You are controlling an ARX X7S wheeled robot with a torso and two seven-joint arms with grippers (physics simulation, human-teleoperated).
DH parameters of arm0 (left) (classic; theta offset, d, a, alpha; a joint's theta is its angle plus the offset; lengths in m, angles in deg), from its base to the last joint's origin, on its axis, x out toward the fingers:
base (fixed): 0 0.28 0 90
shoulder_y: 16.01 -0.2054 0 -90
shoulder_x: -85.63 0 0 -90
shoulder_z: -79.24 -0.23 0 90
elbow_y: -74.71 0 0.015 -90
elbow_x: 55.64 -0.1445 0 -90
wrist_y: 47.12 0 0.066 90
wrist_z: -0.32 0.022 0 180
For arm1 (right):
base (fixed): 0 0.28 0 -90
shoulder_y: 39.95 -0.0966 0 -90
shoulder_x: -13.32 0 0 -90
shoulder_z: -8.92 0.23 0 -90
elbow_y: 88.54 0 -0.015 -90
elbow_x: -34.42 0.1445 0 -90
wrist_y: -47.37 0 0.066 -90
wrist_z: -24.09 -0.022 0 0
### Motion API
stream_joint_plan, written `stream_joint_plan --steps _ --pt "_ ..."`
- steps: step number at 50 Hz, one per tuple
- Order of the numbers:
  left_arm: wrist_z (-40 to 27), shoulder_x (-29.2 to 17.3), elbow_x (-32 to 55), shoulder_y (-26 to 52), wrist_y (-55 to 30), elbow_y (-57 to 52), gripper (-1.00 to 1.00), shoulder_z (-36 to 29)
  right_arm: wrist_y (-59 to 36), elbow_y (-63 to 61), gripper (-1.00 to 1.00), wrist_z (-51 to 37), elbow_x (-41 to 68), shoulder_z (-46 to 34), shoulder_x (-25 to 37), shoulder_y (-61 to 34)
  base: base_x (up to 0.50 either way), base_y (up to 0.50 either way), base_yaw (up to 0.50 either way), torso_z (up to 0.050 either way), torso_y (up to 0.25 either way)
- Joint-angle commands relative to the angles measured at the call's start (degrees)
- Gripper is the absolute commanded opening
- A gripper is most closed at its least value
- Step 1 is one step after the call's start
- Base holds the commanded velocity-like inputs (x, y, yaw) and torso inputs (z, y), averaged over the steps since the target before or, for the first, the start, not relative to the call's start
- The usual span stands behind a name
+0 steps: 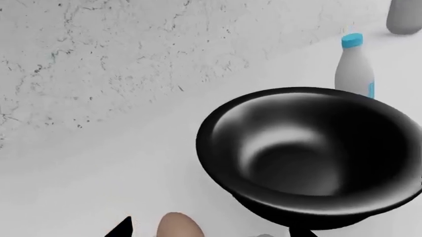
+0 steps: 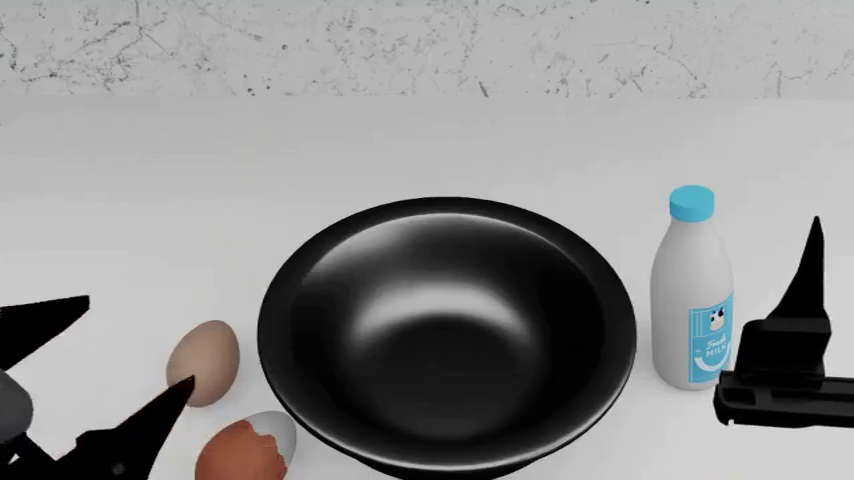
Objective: Place the eggs and milk next to the bowl.
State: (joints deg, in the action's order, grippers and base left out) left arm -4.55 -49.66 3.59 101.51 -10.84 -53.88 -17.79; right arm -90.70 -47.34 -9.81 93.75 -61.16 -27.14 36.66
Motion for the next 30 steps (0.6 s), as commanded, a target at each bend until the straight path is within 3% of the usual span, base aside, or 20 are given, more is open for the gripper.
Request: stream_joint_plan --steps 1,30 --pt "-1.79 0.28 2.40 -0.42 2.96 0.56 1.00 8.12 0.04 -0.70 1.00 0.92 0.66 2.68 -0.46 0.32 0.00 0.00 0.00 0.000 0.000" --pt "-11.85 1.52 5.60 -6.62 8.29 -1.00 1.00 23.82 -2.24 -3.34 1.00 -2.45 9.48 15.44 3.98 4.21 0.00 0.00 0.00 0.000 0.000"
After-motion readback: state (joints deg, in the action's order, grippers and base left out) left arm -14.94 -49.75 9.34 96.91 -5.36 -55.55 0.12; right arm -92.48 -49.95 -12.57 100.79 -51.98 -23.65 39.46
